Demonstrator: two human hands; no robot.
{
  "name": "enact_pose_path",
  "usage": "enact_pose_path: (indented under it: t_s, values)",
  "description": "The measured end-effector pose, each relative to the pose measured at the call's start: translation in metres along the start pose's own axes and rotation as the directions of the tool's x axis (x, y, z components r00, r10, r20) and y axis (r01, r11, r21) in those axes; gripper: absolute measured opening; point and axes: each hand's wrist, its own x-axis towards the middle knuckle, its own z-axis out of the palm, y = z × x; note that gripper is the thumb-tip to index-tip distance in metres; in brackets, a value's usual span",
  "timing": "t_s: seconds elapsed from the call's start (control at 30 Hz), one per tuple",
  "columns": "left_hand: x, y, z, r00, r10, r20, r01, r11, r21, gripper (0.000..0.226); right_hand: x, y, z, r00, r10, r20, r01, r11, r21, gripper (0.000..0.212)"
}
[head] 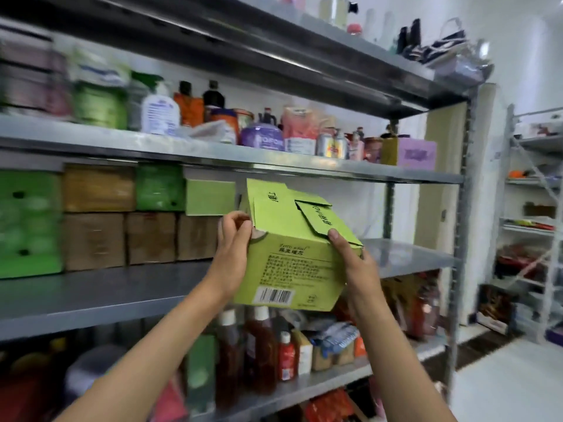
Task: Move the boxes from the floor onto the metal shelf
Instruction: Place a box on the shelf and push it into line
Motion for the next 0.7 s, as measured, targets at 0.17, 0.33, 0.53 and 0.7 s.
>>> enact_pose_path:
  t_s: [0.17,0.33,0.53,0.7]
  values:
    - [-0.002,0.007,-0.072,0.986,0.079,-0.145,-0.038,0.963,0.268,0.051,0.039,0.034,0.071,0.966,0.147,0.212,-0.144,0.989,-0.029,0.077]
    - [0.001,0.01,-0.125,0.954,0.118,-0.277,0.023,0.888,0.459,0.051,0.058,0.079,0.147,0.858,0.251,0.448,-0.283,0.959,0.005,0.085]
    - [-0.006,0.006,-0.191,0.894,0.153,-0.421,0.164,0.763,0.625,0.072,0.058,0.119,0.249,0.708,0.322,0.628,-0.437,0.899,0.031,0.078]
    - [-0.027,0.004,-0.241,0.824,0.114,-0.555,0.341,0.682,0.647,0.071,0.036,0.151,0.317,0.599,0.371,0.71,-0.41,0.903,-0.126,0.09]
